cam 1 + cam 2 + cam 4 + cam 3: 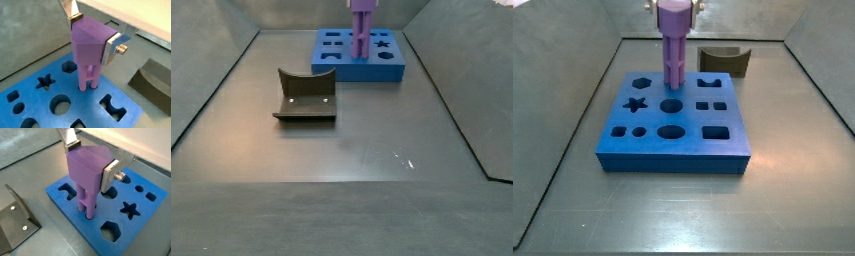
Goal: Insert the 3 prong object.
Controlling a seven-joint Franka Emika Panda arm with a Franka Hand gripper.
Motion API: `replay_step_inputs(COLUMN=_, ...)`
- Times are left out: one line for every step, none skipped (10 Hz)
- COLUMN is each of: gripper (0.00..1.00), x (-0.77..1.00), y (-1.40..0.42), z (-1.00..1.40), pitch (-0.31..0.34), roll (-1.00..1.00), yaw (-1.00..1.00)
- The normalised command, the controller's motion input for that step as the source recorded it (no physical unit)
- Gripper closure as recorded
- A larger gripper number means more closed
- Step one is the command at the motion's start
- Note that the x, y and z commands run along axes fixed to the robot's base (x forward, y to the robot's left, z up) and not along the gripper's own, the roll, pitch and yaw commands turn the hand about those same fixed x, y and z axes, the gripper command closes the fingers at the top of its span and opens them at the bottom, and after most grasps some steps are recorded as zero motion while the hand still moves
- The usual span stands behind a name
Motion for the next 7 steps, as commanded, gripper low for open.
replay_step_inputs(gripper=1.0, x=0.0, y=0.1, z=-0.4, pitch=0.0, roll=-0.04, yaw=-0.24)
replay_step_inputs(gripper=1.0, x=0.0, y=0.14, z=-0.58, pitch=-0.013, roll=-0.08, yaw=-0.19)
replay_step_inputs(gripper=1.0, x=0.0, y=0.19, z=-0.78, pitch=-0.06, roll=-0.14, yaw=-0.17)
replay_step_inputs(gripper=1.0, x=0.0, y=0.11, z=-0.73, pitch=-0.066, roll=-0.12, yaw=-0.13)
replay_step_inputs(gripper=1.0, x=0.0, y=0.0, z=-0.61, pitch=-0.096, roll=-0.1, yaw=0.0)
replay_step_inputs(gripper=1.0, x=0.0, y=-0.14, z=-0.45, pitch=-0.104, roll=-0.02, yaw=0.07)
replay_step_inputs(gripper=1.0, x=0.0, y=-0.01, z=-0.09, pitch=-0.099, roll=-0.03, yaw=0.0)
